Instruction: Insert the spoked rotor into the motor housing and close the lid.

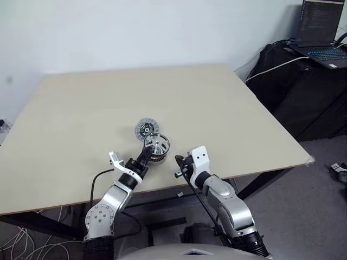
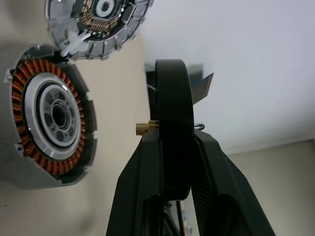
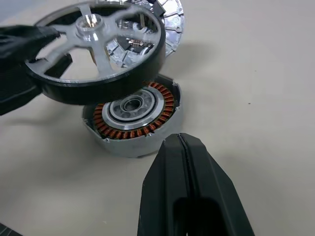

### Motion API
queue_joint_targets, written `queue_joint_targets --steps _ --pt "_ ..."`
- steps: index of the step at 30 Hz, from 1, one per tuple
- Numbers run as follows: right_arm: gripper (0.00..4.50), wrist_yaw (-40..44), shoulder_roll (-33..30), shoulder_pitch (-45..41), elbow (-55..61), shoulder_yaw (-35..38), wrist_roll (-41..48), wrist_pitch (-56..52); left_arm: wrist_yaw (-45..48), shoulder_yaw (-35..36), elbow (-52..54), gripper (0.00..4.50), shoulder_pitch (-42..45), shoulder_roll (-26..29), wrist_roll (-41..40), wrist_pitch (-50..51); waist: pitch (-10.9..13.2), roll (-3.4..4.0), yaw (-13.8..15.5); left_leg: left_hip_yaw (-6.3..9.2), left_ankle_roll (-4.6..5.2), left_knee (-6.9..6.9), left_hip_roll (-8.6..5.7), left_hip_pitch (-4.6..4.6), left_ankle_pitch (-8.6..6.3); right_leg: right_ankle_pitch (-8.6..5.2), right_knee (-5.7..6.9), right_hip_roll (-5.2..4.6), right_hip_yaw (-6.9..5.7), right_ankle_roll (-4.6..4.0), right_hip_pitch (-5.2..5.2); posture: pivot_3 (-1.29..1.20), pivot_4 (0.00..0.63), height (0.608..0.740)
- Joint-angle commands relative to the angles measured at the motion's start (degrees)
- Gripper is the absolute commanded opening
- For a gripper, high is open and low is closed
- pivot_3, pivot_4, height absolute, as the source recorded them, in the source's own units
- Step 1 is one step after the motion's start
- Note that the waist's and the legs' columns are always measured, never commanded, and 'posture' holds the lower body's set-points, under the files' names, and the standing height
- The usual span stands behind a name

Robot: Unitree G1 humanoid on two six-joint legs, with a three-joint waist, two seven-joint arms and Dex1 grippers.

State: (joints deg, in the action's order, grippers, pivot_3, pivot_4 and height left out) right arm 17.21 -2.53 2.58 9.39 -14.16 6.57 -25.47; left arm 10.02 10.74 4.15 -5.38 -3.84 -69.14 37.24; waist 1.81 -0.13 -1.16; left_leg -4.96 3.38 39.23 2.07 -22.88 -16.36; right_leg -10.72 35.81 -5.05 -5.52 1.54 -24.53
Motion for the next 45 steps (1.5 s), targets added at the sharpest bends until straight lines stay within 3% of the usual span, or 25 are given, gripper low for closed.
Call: queue_joint_targets --steps 1,15,45 --pt "0.0 -0.3 0.4 -0.6 1.7 0.4 0.6 1.3 -1.2 0.2 -0.2 0.42 1.1 -0.8 1.7 -0.3 0.0 0.0 0.0 0.0 -0.01 0.0 0.0 0.0 0.0 0.0 0.0 0.0 0.0 0.0 0.0 0.0 0.0 0.74" --pt "0.0 -0.1 0.4 -0.9 1.5 0.3 0.7 1.3 -1.8 2.2 -3.1 0.42 2.1 -2.3 5.4 -2.8 0.0 -0.01 0.1 0.01 -0.01 0.01 0.0 0.02 -0.01 0.0 0.0 0.0 -0.01 0.0 -0.01 0.0 0.0 0.74" --pt "0.0 -0.3 0.2 -0.6 2.2 0.2 0.6 1.3 -1.5 0.4 -7.6 0.42 6.4 -5.0 4.0 -2.4 0.0 -0.02 0.1 0.01 0.12 0.03 -0.02 0.02 0.08 0.01 0.02 0.01 0.01 0.01 0.06 0.0 0.0 0.74"
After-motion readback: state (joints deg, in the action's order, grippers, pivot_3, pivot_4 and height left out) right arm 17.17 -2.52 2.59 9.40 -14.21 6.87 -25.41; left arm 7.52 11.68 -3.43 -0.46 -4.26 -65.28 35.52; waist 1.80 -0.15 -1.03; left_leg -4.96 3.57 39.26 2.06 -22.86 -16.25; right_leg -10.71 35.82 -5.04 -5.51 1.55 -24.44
